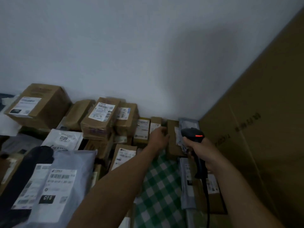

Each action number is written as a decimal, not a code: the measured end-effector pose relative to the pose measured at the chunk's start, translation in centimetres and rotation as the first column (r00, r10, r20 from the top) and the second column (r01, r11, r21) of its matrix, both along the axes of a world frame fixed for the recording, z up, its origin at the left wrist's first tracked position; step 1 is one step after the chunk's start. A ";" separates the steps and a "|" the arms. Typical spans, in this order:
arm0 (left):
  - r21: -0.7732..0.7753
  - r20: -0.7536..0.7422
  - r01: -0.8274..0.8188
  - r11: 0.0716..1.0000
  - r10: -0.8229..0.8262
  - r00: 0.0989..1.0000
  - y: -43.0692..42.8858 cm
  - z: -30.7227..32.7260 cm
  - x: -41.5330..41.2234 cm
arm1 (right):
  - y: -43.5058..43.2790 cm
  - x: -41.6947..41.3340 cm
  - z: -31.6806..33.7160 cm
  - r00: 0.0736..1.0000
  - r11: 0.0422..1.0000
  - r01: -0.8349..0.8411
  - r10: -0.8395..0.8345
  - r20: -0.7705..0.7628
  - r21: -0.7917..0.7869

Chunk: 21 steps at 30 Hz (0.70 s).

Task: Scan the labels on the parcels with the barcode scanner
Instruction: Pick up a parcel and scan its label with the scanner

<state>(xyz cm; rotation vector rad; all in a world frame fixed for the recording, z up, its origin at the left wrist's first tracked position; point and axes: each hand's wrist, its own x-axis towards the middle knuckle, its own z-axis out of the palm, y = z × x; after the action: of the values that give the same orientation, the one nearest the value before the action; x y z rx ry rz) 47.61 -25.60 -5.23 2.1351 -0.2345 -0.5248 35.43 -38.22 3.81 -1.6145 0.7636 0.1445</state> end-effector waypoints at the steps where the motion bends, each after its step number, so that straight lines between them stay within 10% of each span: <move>1: 0.030 -0.055 0.024 0.999 -0.023 0.998 -1.1 -1.0 0.1 | -0.6 0.0 -0.5 1.000 1.000 0.004 -0.004 -0.014 -0.005; 21: -0.133 -0.250 -0.164 0.977 0.127 0.960 -9.8 -6.8 1.0 | -5.4 -0.3 -5.8 0.981 0.983 0.175 -0.170 -0.097 0.047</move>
<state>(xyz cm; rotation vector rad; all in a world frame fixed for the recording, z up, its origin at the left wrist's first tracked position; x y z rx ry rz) 48.63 -35.39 -11.99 1.9022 0.0192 -0.6504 35.16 -43.66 -2.01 -1.4900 0.9597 0.1144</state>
